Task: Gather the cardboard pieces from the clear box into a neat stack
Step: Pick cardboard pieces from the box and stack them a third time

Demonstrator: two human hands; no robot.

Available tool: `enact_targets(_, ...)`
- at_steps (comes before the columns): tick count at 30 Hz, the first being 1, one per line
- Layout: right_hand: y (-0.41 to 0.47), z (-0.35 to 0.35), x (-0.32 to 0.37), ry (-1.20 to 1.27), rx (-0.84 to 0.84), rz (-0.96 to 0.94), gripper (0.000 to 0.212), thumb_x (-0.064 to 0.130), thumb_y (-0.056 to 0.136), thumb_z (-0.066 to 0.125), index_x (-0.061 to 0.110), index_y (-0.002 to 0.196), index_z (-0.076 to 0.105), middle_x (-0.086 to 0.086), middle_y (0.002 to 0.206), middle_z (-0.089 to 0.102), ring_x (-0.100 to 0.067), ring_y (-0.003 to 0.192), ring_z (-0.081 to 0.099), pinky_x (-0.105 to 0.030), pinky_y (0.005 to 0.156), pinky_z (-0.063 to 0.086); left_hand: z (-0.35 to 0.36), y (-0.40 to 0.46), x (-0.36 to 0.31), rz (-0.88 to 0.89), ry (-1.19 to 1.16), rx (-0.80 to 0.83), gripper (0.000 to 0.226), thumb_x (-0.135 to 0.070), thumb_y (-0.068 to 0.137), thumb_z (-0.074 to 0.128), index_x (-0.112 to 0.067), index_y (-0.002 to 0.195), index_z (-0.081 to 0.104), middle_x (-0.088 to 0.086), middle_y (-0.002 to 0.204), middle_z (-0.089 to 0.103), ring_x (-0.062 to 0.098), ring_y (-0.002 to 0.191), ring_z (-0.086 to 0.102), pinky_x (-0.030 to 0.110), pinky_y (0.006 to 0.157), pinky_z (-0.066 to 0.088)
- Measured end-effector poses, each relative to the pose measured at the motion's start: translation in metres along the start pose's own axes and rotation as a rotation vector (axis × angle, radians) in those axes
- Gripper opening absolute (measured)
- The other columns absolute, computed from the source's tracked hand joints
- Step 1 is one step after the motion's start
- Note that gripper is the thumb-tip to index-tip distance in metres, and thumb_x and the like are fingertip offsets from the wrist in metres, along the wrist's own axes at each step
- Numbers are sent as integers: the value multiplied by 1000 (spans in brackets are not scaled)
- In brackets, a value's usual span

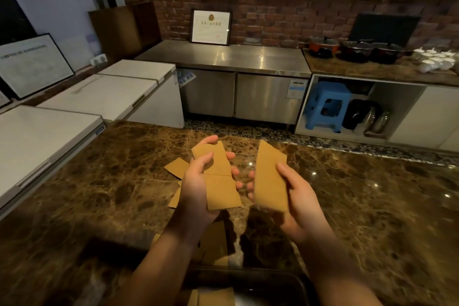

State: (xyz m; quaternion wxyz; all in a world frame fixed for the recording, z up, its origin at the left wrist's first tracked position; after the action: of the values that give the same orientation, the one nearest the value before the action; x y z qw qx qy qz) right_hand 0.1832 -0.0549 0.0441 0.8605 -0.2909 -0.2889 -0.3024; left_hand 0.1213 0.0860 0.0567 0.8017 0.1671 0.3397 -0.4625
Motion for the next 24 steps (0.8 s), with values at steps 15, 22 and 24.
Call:
enact_targets(15,-1,3,-1,-55,-211,-192,59,-4,87,67,27,134,49,-14,118,63,-36,99,68,-37,57,63,2,-24,1,182,310,22,56,-11,83,71,-42,127,55,-2,101,76,25,95,74,38,72,60)
enact_targets(22,-4,20,18,-1017,16,-359,30,21,72,88,27,91,65,4,91,69,-6,78,65,-23,64,58,-12,-12,-19,171,306,-83,50,-1,88,65,-39,122,61,-4,91,75,19,80,74,37,65,59)
enact_targets(24,1,24,15,-1001,37,-350,23,27,77,83,19,84,63,5,72,62,-5,63,57,-21,56,52,-13,-9,-17,132,295,-102,48,-4,88,66,-41,118,63,3,100,71,22,79,74,39,63,59)
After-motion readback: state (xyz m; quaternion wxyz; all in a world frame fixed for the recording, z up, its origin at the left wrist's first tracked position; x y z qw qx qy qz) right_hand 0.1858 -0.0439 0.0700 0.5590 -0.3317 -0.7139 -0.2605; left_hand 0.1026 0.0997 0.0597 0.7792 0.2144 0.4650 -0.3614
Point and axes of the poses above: each hand's wrist, its own y-axis towards the middle knuckle, its own z-axis out of the palm, x = y × z, the point moved 8 cm from there along y, towards the middle knuckle
